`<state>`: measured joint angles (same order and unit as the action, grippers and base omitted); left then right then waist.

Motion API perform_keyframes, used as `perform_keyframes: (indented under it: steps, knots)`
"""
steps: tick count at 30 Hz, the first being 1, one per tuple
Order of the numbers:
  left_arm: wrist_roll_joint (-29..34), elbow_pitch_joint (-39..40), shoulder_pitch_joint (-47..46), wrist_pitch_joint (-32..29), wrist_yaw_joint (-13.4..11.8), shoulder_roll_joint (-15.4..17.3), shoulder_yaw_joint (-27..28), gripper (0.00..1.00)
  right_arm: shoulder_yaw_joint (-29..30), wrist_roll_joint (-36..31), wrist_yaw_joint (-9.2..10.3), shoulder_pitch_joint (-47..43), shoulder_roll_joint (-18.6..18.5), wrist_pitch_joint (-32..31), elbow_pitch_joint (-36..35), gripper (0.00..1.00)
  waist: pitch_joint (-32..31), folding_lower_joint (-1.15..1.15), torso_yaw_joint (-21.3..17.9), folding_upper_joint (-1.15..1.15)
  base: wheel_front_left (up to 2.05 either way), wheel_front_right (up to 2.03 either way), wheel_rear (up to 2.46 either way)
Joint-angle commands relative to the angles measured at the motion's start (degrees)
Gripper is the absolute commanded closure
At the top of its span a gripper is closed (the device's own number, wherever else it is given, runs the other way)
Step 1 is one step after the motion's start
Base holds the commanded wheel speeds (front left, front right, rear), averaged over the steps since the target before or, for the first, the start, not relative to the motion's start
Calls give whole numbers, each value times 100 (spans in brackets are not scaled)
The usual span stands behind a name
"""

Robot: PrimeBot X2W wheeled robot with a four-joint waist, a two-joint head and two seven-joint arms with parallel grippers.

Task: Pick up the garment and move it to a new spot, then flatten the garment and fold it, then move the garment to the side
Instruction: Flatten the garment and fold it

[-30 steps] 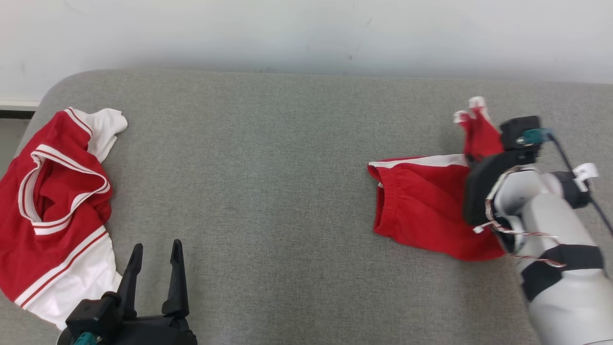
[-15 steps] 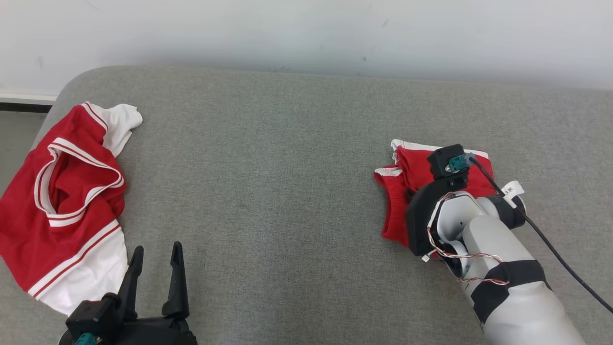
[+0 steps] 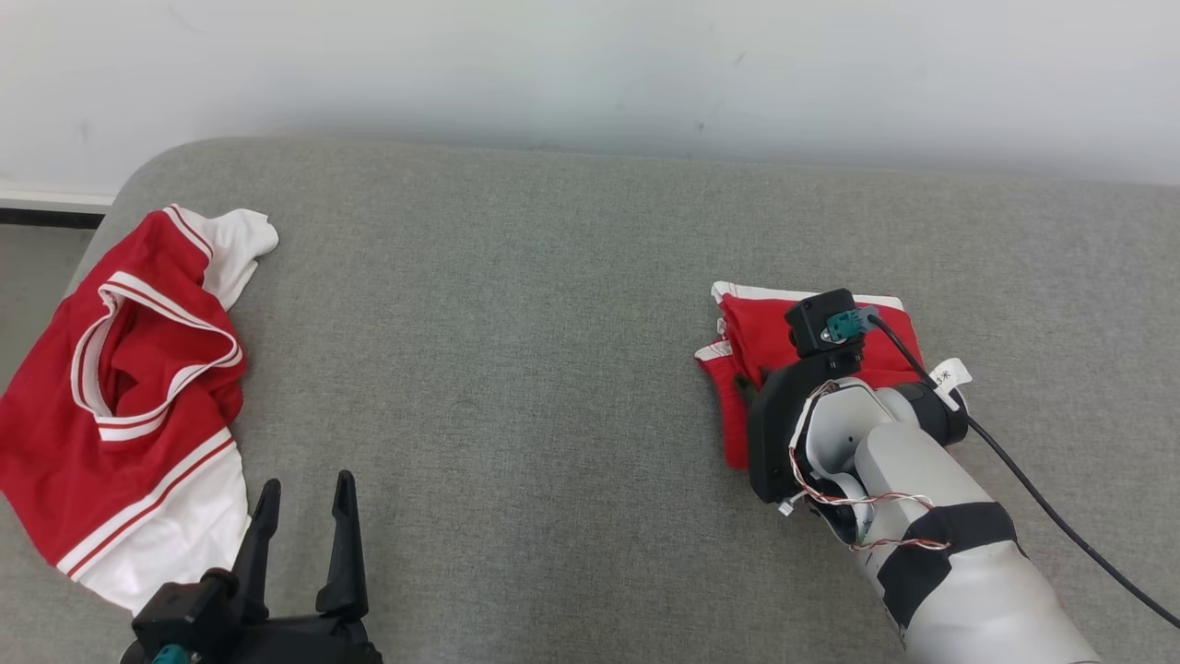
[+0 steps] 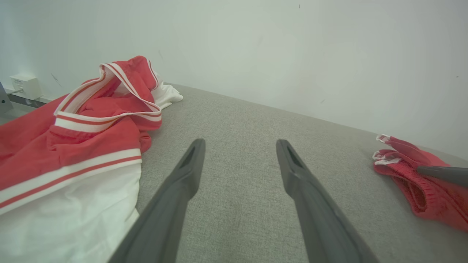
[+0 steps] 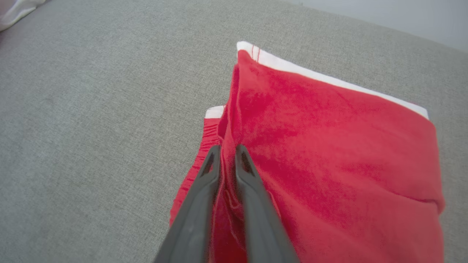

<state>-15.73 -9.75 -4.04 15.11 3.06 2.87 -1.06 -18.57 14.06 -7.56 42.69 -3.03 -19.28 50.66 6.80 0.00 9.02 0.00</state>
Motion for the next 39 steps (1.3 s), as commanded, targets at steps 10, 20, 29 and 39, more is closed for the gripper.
perform_keyframes:
  steps: [10,20,29,39]
  knots:
    - [31,0,210,6,-9,4,49,0,256,1343,16,-220,-302,531,-858,0,-194,0,-165,0,0,0,0]
    - [25,-10,61,6,38,4,-46,0,885,88,15,-607,-780,1252,-68,100,-107,0,-122,0,0,0,0]
    - [5,-35,64,6,-4,4,-45,0,-404,-142,15,-796,-132,1283,115,100,-103,0,-78,0,0,0,0]
    - [79,-33,145,6,-11,4,29,0,-1984,914,15,-1103,11,1249,-570,100,-271,0,-213,0,0,0,0]
